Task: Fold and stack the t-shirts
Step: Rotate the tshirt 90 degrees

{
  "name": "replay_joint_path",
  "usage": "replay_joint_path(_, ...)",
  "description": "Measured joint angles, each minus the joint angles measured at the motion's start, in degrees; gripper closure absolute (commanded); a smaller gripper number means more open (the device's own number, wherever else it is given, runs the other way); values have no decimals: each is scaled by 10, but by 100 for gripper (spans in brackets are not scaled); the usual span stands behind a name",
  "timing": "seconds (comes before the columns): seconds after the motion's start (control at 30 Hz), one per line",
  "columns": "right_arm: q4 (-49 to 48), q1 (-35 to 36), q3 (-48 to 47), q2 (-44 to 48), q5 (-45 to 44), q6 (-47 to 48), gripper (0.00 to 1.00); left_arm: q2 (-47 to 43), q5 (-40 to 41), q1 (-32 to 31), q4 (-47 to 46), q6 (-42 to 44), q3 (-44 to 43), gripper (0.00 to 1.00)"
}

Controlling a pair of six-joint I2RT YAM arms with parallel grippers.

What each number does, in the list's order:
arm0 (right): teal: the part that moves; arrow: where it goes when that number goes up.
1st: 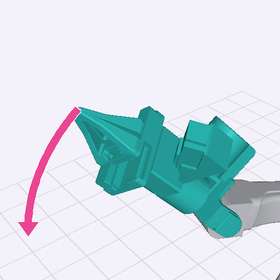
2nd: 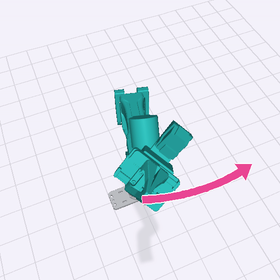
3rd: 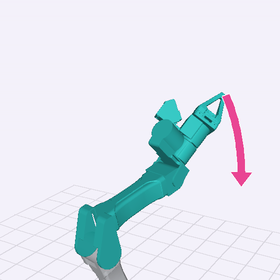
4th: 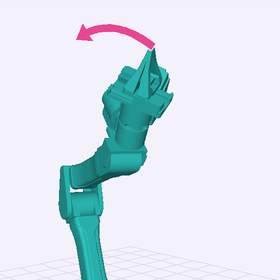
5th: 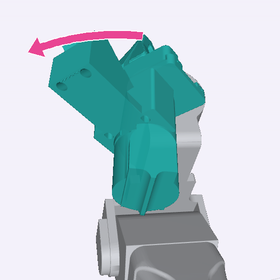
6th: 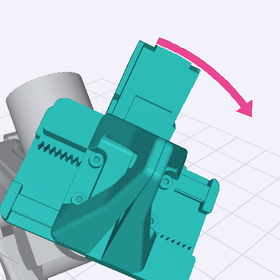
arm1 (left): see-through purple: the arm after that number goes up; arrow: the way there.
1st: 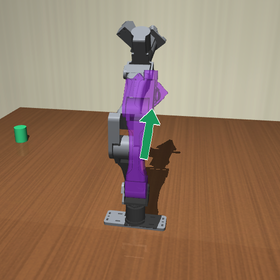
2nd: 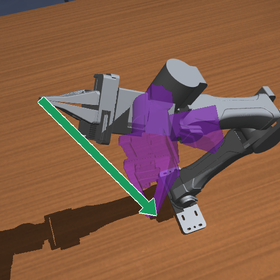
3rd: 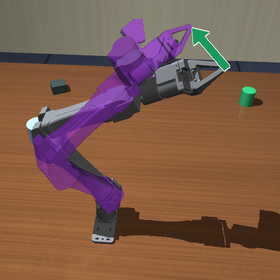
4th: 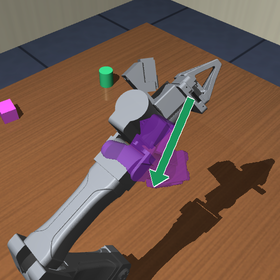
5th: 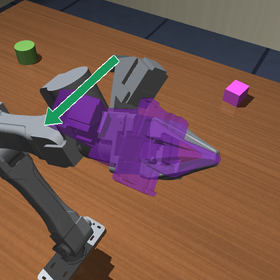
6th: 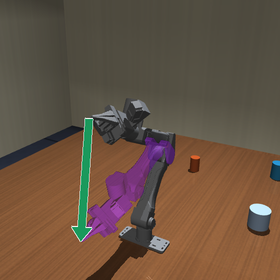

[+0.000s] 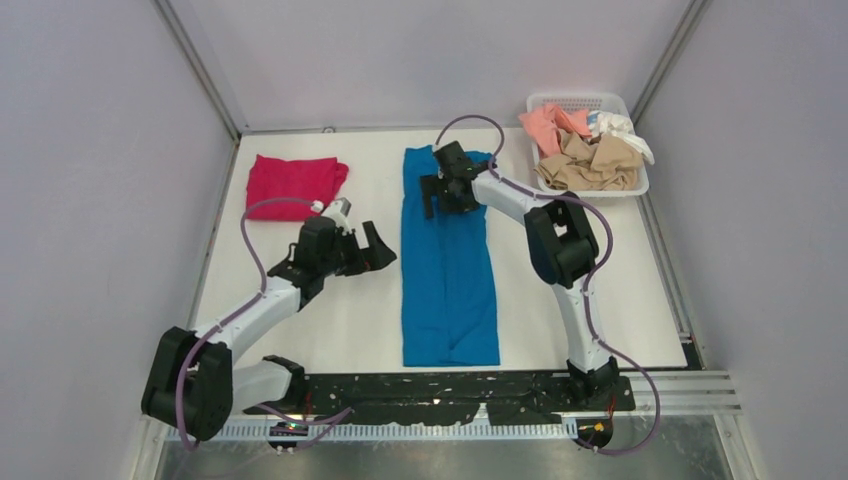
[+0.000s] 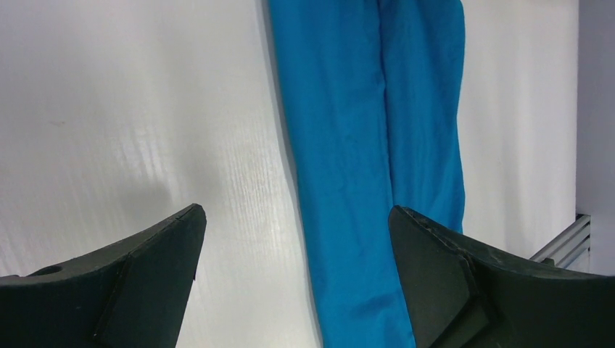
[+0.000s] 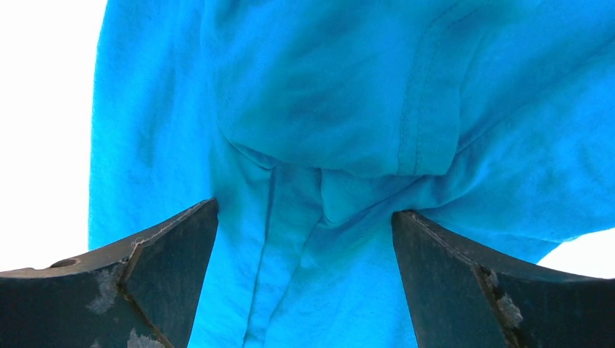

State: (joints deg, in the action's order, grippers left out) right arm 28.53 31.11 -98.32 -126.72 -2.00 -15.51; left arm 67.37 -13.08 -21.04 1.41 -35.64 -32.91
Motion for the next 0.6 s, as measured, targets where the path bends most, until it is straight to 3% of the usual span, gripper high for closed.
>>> replay_joint_path(0.3,82,-10,-159,-87,27,12,5,19,-4,0,-19,1,0,0)
replay_joint_path(0.43,97,-10,-172,-91,40,17,5,21,8,-19,3,-9,-4,0)
replay_joint_path(0.6,106,-12,-138,-35,51,31,5,-12,46,-99,64,-30,-5,0)
